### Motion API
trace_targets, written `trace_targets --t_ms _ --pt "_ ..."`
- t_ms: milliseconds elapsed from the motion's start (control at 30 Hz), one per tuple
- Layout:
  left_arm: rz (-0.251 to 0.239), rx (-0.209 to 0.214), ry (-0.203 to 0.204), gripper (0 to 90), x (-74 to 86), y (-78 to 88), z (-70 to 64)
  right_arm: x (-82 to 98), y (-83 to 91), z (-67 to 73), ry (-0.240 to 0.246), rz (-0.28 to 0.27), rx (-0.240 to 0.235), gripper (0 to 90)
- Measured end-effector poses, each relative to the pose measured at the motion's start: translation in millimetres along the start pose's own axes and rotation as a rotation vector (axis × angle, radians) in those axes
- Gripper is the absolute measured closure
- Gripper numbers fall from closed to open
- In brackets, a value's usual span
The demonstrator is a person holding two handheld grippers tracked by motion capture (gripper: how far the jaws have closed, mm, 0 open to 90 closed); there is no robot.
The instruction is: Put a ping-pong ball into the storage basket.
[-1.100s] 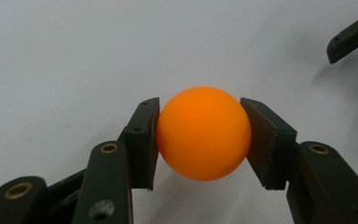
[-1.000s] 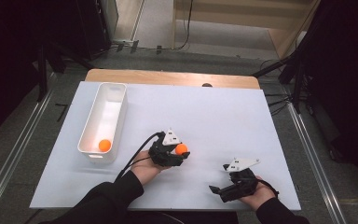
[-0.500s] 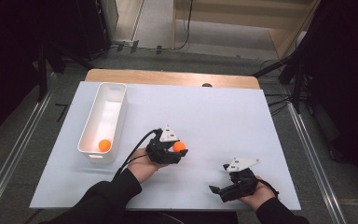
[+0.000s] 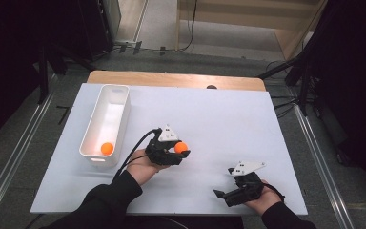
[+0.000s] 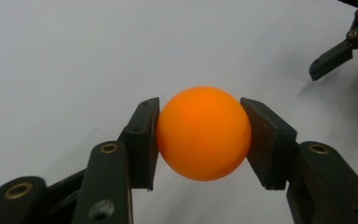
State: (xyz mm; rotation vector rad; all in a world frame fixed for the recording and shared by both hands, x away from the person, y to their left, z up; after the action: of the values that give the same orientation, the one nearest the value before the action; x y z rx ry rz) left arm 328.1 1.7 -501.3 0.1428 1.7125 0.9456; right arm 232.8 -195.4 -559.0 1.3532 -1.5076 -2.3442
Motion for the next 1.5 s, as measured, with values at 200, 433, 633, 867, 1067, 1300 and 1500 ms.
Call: trace_targets --t_ms 200,433,633,867,1067,1300,1500 --pt "-0.005 -0.002 0.0 50.0 -2.0 4.0 1.6 0.1 0.0 -0.1 0.0 0.0 0.0 4.4" --pt "-0.015 -0.009 0.005 50.1 -3.7 8.1 5.1 0.3 0.0 0.2 -0.003 0.003 0.0 4.4" --pt "-0.021 -0.022 0.004 50.0 -5.1 11.8 8.3 0.5 0.0 0.1 0.001 0.005 0.0 4.4" --pt "-0.028 -0.032 0.005 50.0 -6.0 14.3 11.2 0.3 -0.1 -0.3 0.004 0.003 0.001 4.4" --pt "-0.036 -0.011 0.028 50.0 -7.5 16.7 11.6 0.3 0.0 0.2 -0.003 0.002 0.001 4.4" --pt "-0.035 -0.013 0.035 50.0 -8.4 19.4 12.6 0.2 0.1 -0.2 -0.001 0.001 0.002 4.3" --pt "-0.035 -0.031 0.026 50.0 -8.8 22.2 16.5 0.1 0.1 -0.3 -0.002 0.0 0.005 4.4"
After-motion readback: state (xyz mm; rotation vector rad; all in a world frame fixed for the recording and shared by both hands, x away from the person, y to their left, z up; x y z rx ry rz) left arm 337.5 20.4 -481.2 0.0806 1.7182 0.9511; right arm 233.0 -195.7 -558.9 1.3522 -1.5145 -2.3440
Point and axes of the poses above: each handheld gripper's, and its own axes: y roughly backward along the jaws, x roughly out of its underside, z roughly to its left, the point moved 7 cm from there along -y, roughly forward along the jaws, and after that the axes turned 2 degrees about -y, right-handed, at the moved point
